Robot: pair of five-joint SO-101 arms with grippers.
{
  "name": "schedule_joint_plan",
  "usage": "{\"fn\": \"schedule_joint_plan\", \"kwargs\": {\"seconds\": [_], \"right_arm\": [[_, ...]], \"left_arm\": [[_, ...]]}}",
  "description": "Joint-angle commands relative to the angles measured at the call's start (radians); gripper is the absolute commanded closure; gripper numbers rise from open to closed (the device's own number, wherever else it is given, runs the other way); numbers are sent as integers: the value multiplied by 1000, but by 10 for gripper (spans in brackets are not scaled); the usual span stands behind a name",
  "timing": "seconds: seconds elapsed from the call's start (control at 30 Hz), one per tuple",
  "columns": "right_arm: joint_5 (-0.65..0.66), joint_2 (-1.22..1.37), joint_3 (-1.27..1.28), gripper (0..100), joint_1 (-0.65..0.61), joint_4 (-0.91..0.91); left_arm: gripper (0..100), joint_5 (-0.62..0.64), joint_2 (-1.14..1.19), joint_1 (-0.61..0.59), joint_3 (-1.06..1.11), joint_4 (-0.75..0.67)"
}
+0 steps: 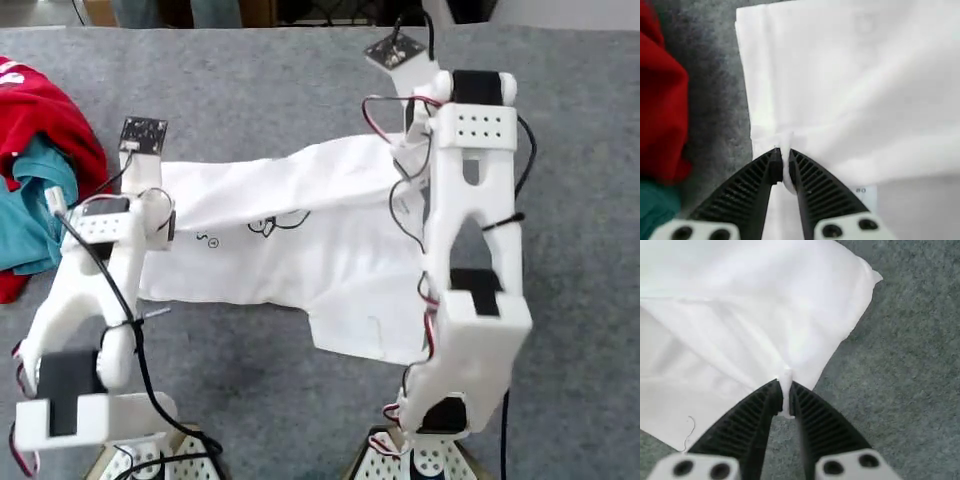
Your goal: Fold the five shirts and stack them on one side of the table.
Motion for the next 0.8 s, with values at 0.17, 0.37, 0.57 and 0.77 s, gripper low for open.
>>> {"fn": "schedule_joint_plan", "kwargs": {"seconds": [0.17, 0.37, 0.57, 0.77], "right_arm": [[51, -473, 670, 985, 11, -290], [77, -742, 1092, 985, 11, -434], [80, -886, 1280, 985, 18, -466], [115, -935, 1359, 985, 25, -457]], "left_arm": [[971, -91, -137, -13, 140, -25], [970, -101, -117, -53, 150, -20], [970, -178, -110, 8, 213, -23], [970, -184, -103, -15, 225, -23]]}}
